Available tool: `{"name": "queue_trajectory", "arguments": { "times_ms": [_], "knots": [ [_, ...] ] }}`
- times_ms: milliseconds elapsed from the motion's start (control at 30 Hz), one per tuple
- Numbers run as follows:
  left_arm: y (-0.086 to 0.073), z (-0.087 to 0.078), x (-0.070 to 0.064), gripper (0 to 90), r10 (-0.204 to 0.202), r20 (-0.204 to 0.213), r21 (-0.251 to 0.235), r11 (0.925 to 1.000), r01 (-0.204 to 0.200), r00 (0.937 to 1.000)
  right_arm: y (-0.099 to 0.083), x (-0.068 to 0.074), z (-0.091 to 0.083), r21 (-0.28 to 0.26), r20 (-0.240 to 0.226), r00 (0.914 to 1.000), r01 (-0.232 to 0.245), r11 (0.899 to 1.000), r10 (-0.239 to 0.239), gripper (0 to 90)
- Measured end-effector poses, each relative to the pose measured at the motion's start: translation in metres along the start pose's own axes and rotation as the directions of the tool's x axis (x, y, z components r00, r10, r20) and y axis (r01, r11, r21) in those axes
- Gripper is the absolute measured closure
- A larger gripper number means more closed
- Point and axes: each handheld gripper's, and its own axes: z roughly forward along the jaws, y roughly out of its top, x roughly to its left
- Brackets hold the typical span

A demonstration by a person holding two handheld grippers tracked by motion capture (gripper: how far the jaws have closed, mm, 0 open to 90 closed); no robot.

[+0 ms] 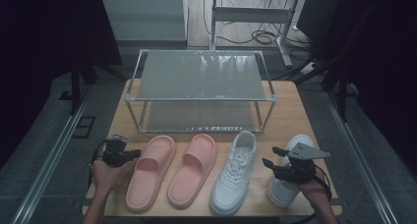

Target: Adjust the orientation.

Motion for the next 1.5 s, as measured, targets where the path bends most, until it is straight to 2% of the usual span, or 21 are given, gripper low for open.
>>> {"name": "queue_trajectory", "arguments": {
  "times_ms": [367,500,533,567,600,633,667,733,900,933,967,1067,1100,1133,1200,1300,1333,1367,1400,1500],
  "knots": [
    [0.000,-0.001,-0.004,89.6,0.012,0.006,-0.007,0.9999,-0.012,0.9999,-0.001,-0.001,0.000,0.001,0.000,1.0000,-0.005,1.000,0.005,43.3],
    [-0.004,-0.015,-0.006,89.4,0.015,0.012,-0.036,0.9993,-0.014,0.9998,-0.001,-0.001,-0.001,0.000,0.001,1.0000,-0.007,1.000,0.007,43.3],
    [-0.007,-0.025,-0.008,89.4,0.017,0.023,-0.056,0.9983,-0.016,0.9996,0.000,-0.001,0.000,-0.002,0.001,1.0000,-0.004,1.000,0.004,43.3],
    [-0.007,-0.025,-0.008,89.4,0.017,0.023,-0.056,0.9983,-0.016,0.9996,0.000,-0.001,0.000,-0.002,0.001,1.0000,-0.004,1.000,0.004,43.3],
    [-0.010,-0.036,-0.013,89.4,0.028,0.035,-0.079,0.9966,-0.025,0.9990,0.000,0.000,0.000,-0.001,0.000,1.0000,-0.006,1.000,0.006,43.3],
    [-0.010,-0.036,-0.013,89.4,0.028,0.035,-0.079,0.9966,-0.025,0.9990,0.000,0.000,0.000,-0.001,0.000,1.0000,-0.006,1.000,0.006,43.3],
    [-0.014,-0.045,-0.019,89.4,0.040,0.055,-0.105,0.9939,-0.034,0.9977,0.000,0.000,0.000,-0.001,0.000,1.0000,-0.005,1.000,0.005,43.3],
    [-0.016,-0.049,-0.022,89.4,0.044,0.062,-0.114,0.9928,-0.037,0.9971,0.000,0.000,0.000,-0.001,0.000,1.0000,-0.006,1.000,0.006,43.3],
    [-0.026,-0.062,-0.042,89.2,0.087,0.072,-0.131,0.9884,-0.077,0.9936,0.000,0.001,0.001,0.003,-0.002,1.0000,-0.001,1.000,0.001,43.2],
    [-0.030,-0.066,-0.050,89.1,0.102,0.076,-0.137,0.9863,-0.091,0.9919,0.000,0.001,0.001,0.003,-0.003,1.0000,0.000,1.000,0.000,43.2],
    [-0.030,-0.066,-0.050,89.1,0.102,0.076,-0.137,0.9863,-0.091,0.9919,0.000,0.001,0.001,0.003,-0.003,1.0000,0.000,1.000,0.000,43.2],
    [-0.036,-0.072,-0.063,89.2,0.125,0.082,-0.158,0.9813,-0.111,0.9888,0.000,0.001,0.001,0.003,-0.004,1.0000,-0.003,1.000,0.003,43.2],
    [-0.036,-0.072,-0.063,89.3,0.125,0.082,-0.158,0.9813,-0.111,0.9888,0.000,0.001,0.001,0.003,-0.004,1.0000,-0.003,1.000,0.003,43.2],
    [-0.038,-0.074,-0.070,89.3,0.135,0.092,-0.162,0.9796,-0.119,0.9866,0.000,0.001,0.001,0.002,-0.003,1.0000,-0.003,1.000,0.003,43.3],
    [-0.040,-0.074,-0.074,89.4,0.143,0.099,-0.163,0.9785,-0.126,0.9848,0.000,0.001,0.001,0.001,-0.002,1.0000,-0.004,1.000,0.004,43.3],
    [-0.045,-0.072,-0.084,89.5,0.166,0.113,-0.148,0.9778,-0.148,0.9796,0.000,0.001,0.001,0.002,-0.002,1.0000,-0.004,1.000,0.004,43.3],
    [-0.049,-0.067,-0.091,89.5,0.178,0.125,-0.128,0.9784,-0.162,0.9761,0.000,0.001,0.001,0.001,-0.003,1.0000,-0.004,1.000,0.004,43.3],
    [-0.049,-0.067,-0.091,89.5,0.178,0.125,-0.128,0.9784,-0.162,0.9761,0.000,0.001,0.001,0.001,-0.003,1.0000,-0.004,1.000,0.004,43.3],
    [-0.053,-0.060,-0.098,89.5,0.196,0.134,-0.099,0.9780,-0.183,0.9715,0.000,0.001,0.001,0.002,-0.004,1.0000,-0.002,1.000,0.002,43.3],
    [-0.057,-0.053,-0.103,89.4,0.210,0.137,-0.075,0.9766,-0.202,0.9680,0.000,0.001,0.001,0.002,-0.004,1.0000,-0.001,1.000,0.001,43.3]
  ]
}}
